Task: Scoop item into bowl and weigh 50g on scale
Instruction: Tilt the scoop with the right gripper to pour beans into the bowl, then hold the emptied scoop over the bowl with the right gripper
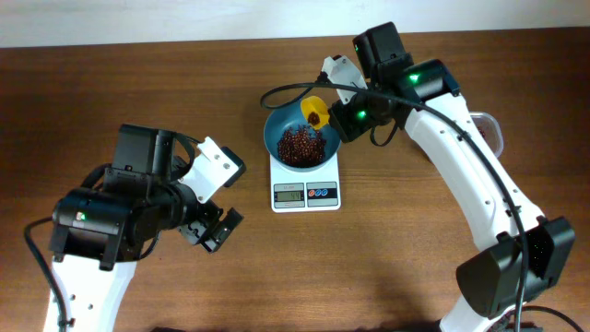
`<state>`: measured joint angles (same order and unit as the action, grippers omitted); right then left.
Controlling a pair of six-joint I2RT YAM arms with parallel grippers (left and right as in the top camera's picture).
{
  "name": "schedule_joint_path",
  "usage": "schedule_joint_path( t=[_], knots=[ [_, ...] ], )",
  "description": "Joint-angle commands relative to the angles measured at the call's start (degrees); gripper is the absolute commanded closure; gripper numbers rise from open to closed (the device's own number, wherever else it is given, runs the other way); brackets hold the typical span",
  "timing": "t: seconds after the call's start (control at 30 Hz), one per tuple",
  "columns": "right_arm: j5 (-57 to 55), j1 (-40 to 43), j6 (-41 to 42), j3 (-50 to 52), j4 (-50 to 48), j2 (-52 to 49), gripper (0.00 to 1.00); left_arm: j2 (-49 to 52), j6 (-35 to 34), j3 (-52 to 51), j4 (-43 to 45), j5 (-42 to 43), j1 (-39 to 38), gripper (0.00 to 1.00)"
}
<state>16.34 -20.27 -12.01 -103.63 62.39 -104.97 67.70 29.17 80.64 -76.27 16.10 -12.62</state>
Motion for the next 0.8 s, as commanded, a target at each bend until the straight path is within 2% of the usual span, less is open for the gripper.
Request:
schedule_joint_path(
  t=[0.0, 0.77],
  knots=[
    [-1.7, -0.7, 0.5, -0.6, -0.2, -0.7, 0.96, -0.3, 0.9, 0.8, 0.1, 0.7, 0.3, 0.01],
    [-2.7, -1.1, 2.0, -2.0, 0.3, 0.1, 0.96, -0.3, 0.9, 0.8, 0.1, 0.7, 0.3, 0.01]
  ],
)
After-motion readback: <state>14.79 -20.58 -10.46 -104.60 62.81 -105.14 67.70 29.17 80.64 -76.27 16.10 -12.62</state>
